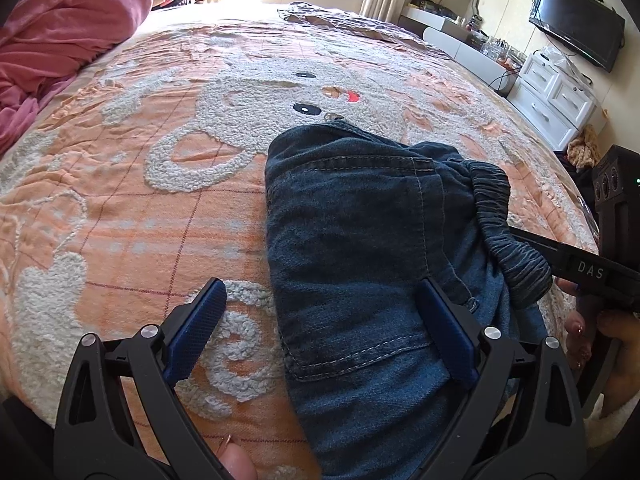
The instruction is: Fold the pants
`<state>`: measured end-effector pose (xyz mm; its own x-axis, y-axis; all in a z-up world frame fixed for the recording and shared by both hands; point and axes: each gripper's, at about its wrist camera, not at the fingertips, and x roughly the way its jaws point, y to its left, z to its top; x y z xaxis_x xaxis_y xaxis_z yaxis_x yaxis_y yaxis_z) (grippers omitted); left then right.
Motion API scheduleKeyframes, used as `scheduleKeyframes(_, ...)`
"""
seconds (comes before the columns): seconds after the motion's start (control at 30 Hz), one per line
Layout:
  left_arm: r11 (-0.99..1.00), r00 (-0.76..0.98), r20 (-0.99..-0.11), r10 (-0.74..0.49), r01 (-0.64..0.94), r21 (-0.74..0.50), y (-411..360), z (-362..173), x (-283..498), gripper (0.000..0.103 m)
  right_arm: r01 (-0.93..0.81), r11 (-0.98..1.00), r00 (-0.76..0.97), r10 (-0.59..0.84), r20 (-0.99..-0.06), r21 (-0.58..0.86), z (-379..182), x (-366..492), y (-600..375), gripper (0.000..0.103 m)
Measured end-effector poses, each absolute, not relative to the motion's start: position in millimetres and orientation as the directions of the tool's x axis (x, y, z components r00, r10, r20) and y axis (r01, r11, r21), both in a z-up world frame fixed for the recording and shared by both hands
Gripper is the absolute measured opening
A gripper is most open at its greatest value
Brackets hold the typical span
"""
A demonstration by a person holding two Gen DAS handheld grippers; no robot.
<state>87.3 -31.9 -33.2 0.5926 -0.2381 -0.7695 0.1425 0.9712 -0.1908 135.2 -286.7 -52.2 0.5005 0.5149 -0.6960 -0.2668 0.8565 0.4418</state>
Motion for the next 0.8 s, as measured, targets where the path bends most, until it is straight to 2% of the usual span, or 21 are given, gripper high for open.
scheduleKeyframes(0.03,0.971,0.592,-0.770,-0.240,0.144,-0.192,-32.3,-33.5,87.3,0.089,-0.269,0.855,0.501,0.518,-0.694,0.444,-52.6,135.6,-286.6,0.060)
scheduleKeyframes(0.1,0.964,0.584,-0.767,-0.267,0.158,-0.216,-33.2,-33.7,88.1,0.078,-0.282,0.841,0.494,0.540,-0.682,0.461,-53.2,135.1,-285.8,0.047)
scheduleKeyframes(0.17,0.960,0.579,-0.766,-0.281,0.162,-0.230,-34.8,-33.9,88.3,0.075,-0.291,0.823,0.482,0.566,-0.669,0.487,-54.2,135.1,-284.5,0.040)
scheduleKeyframes(0.27,0.953,0.572,-0.763,-0.302,0.168,-0.251,-36.6,-35.0,88.5,0.070,-0.289,0.816,0.482,0.575,-0.660,0.500,-55.3,134.1,-284.6,0.039)
scheduleKeyframes(0.33,0.945,0.564,-0.759,-0.325,0.169,-0.279,-37.4,-35.6,89.0,0.065,-0.291,0.814,0.486,0.578,-0.656,0.502,-54.7,133.2,-284.5,0.035)
scheduleKeyframes(0.4,0.940,0.562,-0.754,-0.340,0.177,-0.292,-40.6,-35.2,89.0,0.052,-0.312,0.809,0.490,0.586,-0.645,0.498,-52.1,130.6,-279.8,0.021)
scheduleKeyframes(0.6,0.953,0.604,-0.737,-0.304,0.207,-0.224,-50.2,-19.8,82.4,0.027,-0.357,0.861,0.583,0.509,-0.633,0.362,-30.8,113.8,-260.3,0.014)
scheduleKeyframes(0.8,0.953,0.629,-0.718,-0.299,0.231,-0.195,-54.5,-4.5,81.9,0.024,-0.401,0.870,0.618,0.488,-0.617,0.287,-8.7,110.7,-243.5,0.012)
